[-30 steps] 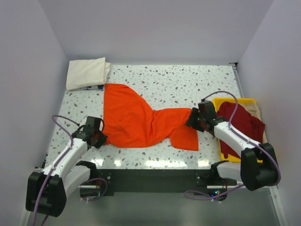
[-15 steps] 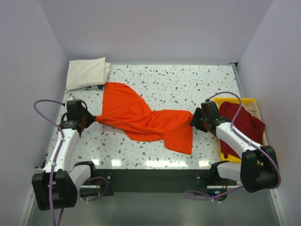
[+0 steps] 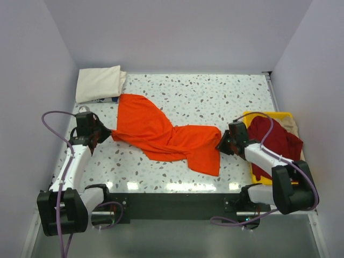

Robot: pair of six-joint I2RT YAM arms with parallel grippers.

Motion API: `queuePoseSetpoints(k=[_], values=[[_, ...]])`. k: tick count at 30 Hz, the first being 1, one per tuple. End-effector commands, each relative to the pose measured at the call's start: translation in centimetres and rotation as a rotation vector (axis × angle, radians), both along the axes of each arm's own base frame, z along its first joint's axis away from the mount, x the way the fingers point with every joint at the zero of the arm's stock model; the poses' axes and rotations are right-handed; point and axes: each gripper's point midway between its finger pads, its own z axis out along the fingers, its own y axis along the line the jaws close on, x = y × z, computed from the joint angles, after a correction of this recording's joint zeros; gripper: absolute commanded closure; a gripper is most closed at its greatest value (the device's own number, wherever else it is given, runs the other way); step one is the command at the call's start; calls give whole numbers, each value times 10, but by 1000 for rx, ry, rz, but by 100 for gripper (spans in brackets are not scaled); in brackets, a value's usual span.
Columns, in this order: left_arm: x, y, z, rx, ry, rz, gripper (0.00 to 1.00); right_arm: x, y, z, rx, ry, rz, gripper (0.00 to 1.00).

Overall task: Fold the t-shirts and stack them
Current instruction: Flatten the tshirt out

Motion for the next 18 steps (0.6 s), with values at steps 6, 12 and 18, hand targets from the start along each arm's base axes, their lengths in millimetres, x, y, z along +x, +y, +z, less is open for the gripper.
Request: queuePoseSetpoints(k=[6, 12, 18], values=[[19, -7, 41, 22, -156, -108, 100, 17, 13, 61, 72, -99, 15, 100], [31, -6, 118, 47, -316, -107, 100, 36, -4, 181, 15, -320, -29, 100], [26, -5, 216, 80, -503, -93, 100, 34, -15, 296, 29, -535, -79, 100]])
